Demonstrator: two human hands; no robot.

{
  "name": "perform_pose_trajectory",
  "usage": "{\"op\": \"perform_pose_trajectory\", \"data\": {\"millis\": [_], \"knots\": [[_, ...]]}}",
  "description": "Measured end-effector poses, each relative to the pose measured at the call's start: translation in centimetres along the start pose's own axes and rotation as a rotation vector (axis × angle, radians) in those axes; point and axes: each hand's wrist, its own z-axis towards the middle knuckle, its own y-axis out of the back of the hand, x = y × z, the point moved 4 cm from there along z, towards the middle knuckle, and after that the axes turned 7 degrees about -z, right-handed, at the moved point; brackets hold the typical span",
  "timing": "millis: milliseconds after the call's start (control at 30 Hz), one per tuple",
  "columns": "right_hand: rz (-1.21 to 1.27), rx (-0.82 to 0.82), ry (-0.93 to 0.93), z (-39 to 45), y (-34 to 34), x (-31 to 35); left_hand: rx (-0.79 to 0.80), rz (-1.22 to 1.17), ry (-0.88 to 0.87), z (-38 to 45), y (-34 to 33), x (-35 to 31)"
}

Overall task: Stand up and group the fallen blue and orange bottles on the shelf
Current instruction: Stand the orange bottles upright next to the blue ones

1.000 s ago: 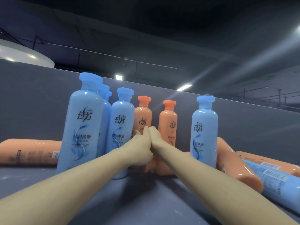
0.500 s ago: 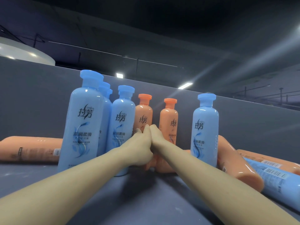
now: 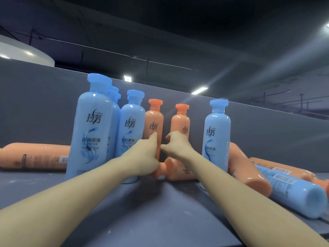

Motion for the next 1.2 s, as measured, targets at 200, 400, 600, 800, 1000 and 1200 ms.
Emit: {"op": "perform_pose_trajectory", "data": {"millis": [200, 400, 600, 800, 1000, 1200], "knots": [[0.040, -0.119, -0.022, 0.2, 0.8, -0.9, -0.053, -0.040, -0.037, -0.2, 0.1, 0.0], [-0.026, -0.171, -0.034, 0.3, 1.2, -1.6, -0.135, -0.091, -0.103, 0.4, 0.1, -1.5], [-0.088, -0.147, -0.146, 1.4, 1.2, -2.6, -0.147, -0.075, -0.097, 0.7, 0.1, -1.5], [0.115, -0.087, -0.244, 3.6, 1.3, -3.3, -0.109, -0.026, -0.076, 1.3, -0.1, -1.1], [0.241, -0.062, -0.276, 4.9, 0.8, -4.1, -0.060, -0.043, -0.054, 2.6, -1.2, -1.7], [0.208, -0.088, -0.245, 5.3, -0.1, -4.3, -0.012, -0.091, -0.009, 4.0, -2.5, -1.7]]}}
